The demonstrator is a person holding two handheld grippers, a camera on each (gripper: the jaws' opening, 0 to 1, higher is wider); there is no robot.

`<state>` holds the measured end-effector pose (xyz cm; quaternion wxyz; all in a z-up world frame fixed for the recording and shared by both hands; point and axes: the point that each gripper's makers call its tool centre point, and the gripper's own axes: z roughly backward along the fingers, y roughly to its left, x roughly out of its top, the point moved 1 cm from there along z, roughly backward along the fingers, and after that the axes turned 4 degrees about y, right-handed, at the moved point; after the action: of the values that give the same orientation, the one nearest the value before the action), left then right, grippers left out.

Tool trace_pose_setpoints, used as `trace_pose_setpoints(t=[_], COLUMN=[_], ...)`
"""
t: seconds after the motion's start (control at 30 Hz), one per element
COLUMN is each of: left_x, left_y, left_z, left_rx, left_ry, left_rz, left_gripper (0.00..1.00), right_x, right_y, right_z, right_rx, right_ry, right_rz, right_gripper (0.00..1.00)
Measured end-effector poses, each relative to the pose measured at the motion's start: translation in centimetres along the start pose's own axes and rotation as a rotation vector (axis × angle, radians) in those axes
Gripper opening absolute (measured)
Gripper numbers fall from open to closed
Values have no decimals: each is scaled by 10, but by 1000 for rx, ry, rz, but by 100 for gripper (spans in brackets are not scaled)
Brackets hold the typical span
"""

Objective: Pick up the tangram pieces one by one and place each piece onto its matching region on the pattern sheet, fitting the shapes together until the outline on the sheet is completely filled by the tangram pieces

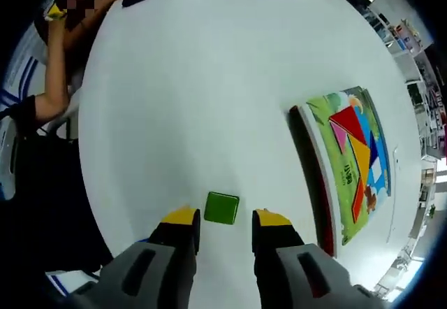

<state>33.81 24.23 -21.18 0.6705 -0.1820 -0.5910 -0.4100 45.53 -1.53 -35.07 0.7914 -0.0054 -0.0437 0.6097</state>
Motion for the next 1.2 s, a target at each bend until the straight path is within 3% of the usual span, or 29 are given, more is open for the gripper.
trace_pose_setpoints(t=[0.6, 1.03, 1.2], left_x=[1, 1, 2], left_y=[-2, -2, -2], left_z=[0, 0, 0], left_rx=[1, 1, 0], left_ry=[0, 1, -1], left_rz=[-7, -10, -11], left_gripper=[32, 32, 32], right_x=[-4, -4, -9], right_y=[8, 8, 3], right_z=[-13, -13, -11], right_rx=[49, 57, 44], right_ry=[17, 5, 23], right_rz=[-36, 10, 78], right_gripper=[24, 21, 21])
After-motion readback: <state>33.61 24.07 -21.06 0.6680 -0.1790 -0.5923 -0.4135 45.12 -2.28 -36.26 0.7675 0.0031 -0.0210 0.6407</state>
